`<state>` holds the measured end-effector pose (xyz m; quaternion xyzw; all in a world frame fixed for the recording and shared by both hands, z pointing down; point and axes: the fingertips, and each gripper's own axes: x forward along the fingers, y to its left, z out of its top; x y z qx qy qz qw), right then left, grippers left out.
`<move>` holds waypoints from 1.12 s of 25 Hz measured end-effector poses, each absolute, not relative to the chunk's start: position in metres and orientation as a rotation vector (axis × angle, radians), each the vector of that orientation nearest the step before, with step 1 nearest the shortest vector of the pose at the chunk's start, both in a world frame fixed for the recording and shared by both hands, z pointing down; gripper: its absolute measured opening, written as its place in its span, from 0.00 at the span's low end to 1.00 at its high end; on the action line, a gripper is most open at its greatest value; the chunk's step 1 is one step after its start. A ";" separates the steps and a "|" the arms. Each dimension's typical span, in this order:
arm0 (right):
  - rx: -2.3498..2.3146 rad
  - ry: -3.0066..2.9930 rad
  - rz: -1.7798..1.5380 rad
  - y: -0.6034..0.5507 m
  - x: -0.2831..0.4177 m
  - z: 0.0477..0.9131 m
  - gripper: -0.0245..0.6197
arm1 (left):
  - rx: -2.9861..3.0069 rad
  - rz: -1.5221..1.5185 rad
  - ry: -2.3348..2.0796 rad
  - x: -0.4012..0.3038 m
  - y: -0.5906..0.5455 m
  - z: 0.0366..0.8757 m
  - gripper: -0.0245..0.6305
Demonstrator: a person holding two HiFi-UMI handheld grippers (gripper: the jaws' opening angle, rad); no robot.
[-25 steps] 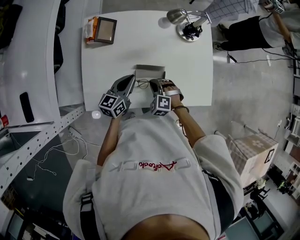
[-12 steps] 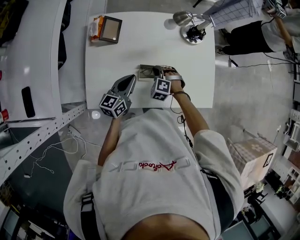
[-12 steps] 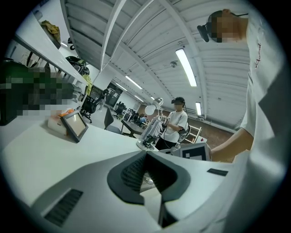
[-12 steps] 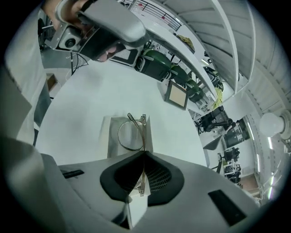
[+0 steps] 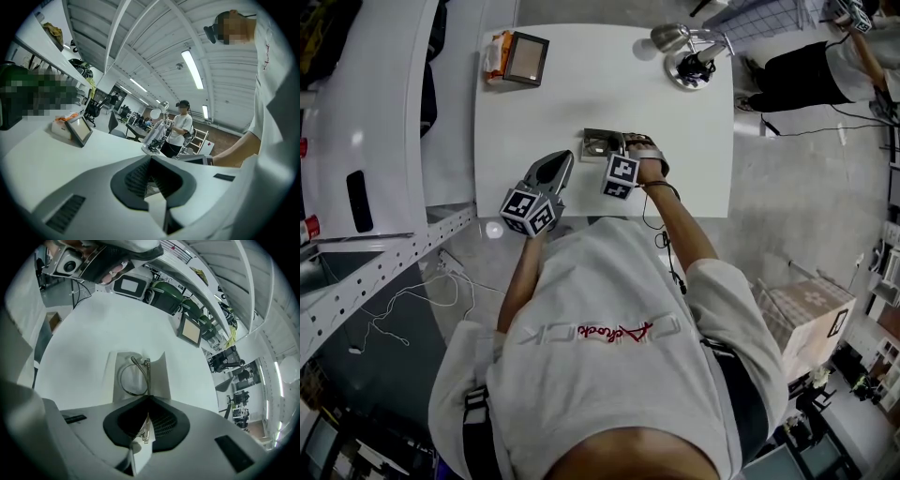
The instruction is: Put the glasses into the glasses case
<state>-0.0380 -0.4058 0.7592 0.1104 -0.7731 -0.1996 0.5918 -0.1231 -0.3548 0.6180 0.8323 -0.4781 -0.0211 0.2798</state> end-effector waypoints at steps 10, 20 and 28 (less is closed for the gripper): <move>0.228 -1.823 -0.462 -0.403 -0.043 0.758 0.12 | 2.234 -0.058 -1.281 -0.125 -0.354 0.617 0.07; 0.278 -1.859 -0.502 -0.398 -0.047 0.738 0.16 | 2.275 -0.058 -1.244 -0.117 -0.355 0.610 0.07; 0.397 -1.918 -0.534 -0.392 -0.046 0.718 0.10 | 2.321 -0.037 -1.208 -0.107 -0.357 0.605 0.07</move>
